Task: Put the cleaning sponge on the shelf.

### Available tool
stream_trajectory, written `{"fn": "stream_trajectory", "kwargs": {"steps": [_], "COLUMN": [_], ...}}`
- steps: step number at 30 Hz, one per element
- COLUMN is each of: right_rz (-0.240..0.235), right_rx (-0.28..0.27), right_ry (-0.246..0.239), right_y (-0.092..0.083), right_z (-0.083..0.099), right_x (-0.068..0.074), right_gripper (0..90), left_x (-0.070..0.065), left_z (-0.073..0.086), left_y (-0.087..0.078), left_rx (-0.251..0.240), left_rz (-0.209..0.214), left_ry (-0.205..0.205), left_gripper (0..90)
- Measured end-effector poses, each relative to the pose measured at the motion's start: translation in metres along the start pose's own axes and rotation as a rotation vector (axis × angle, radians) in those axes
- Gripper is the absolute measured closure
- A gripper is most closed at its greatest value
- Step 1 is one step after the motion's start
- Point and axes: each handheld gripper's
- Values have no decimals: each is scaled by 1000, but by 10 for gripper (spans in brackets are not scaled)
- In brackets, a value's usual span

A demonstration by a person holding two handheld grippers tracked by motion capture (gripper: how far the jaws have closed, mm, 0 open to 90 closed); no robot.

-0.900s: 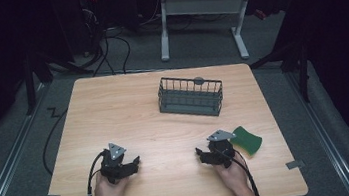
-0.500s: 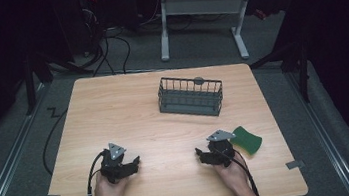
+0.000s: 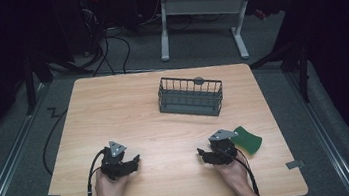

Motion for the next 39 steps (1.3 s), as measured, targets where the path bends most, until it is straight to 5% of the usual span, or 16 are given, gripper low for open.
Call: {"fn": "stream_trajectory", "kwargs": {"steps": [8, 18, 30, 39], "right_rz": [-22, 25, 34, 58], "right_rx": [-78, -119, -172, -188], "right_ry": [60, 81, 118, 146], "right_y": [-27, -60, -75, -67], "right_z": [-5, -16, -42, -65], "right_x": [-16, -44, -81, -104], "right_gripper": [465, 495, 558, 595], "left_x": [1, -1, -6, -11], "left_z": [-23, -63, -122, -167], "left_y": [-4, -9, 6, 28], "left_rx": [-17, -56, -84, -90], "left_rz": [19, 66, 113, 85], "left_ry": [-1, 9, 4, 0], "left_gripper": [350, 354, 407, 431]}}
Point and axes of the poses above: each handheld gripper's, and its own axes: y roughly forward along the jaws, z roughly out of its underside, x roughly to its left, and after that the axes turned 6 degrees about -z, right-handed
